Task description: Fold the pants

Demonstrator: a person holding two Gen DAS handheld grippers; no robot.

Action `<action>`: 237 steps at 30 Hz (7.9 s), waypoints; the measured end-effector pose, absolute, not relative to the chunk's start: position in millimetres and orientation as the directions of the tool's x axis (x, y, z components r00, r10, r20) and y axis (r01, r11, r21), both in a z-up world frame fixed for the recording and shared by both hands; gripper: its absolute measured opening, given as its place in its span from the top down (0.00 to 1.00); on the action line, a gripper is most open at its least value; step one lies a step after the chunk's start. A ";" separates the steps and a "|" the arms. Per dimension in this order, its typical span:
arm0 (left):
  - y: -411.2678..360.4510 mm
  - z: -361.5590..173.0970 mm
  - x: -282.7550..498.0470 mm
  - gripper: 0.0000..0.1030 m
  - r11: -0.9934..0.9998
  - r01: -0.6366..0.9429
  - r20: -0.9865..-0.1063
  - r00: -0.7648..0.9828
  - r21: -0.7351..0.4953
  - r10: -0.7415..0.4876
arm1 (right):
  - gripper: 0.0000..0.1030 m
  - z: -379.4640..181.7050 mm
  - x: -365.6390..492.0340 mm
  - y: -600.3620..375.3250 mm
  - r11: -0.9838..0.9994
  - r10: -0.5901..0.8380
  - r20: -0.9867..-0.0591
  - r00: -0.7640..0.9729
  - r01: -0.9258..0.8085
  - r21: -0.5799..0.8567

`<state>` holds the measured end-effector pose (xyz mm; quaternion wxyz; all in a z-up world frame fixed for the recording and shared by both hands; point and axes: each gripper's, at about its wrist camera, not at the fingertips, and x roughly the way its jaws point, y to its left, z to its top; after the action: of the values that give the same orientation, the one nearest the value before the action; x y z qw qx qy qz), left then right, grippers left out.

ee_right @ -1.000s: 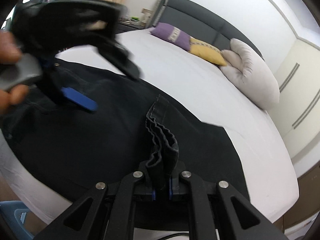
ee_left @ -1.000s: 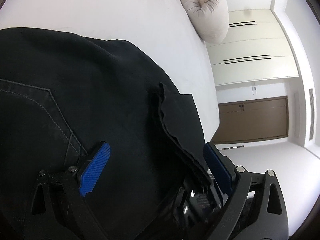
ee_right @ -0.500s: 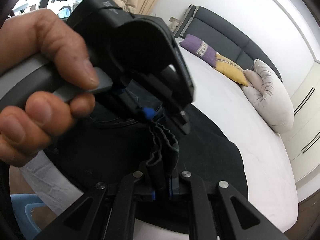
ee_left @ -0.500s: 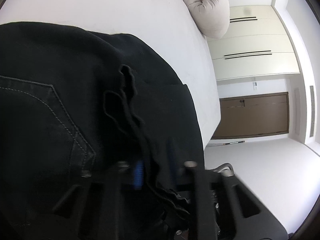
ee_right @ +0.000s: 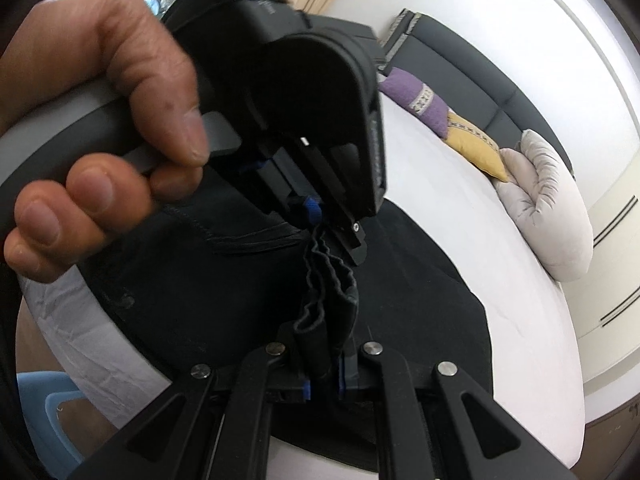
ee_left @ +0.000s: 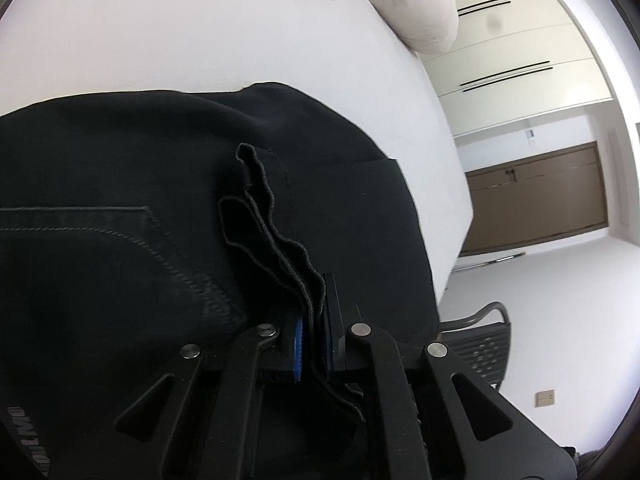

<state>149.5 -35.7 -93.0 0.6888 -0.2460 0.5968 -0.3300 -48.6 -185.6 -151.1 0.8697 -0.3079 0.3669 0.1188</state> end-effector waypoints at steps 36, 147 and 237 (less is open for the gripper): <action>-83.1 -87.2 114.1 0.88 0.863 0.328 -0.858 0.218 -0.385 -0.465 | 0.59 -138.0 151.7 -482.9 0.647 0.754 -0.593 0.283 -0.159 0.746; 217.0 -123.8 -9.2 0.84 0.324 -0.363 -0.486 0.689 -0.873 -0.537 | 1.00 -217.1 175.2 -289.7 0.666 0.743 -0.666 0.062 0.015 0.745; -183.5 -165.9 223.2 0.76 0.518 0.233 -0.487 0.182 -0.823 -0.854 | 0.90 -171.8 145.4 -505.2 0.663 0.737 -0.646 0.202 -0.023 0.749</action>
<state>223.2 -183.5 -165.9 0.7062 -0.3042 0.5104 -0.3851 145.4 -505.2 -171.8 0.7096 0.3117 0.5724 0.2675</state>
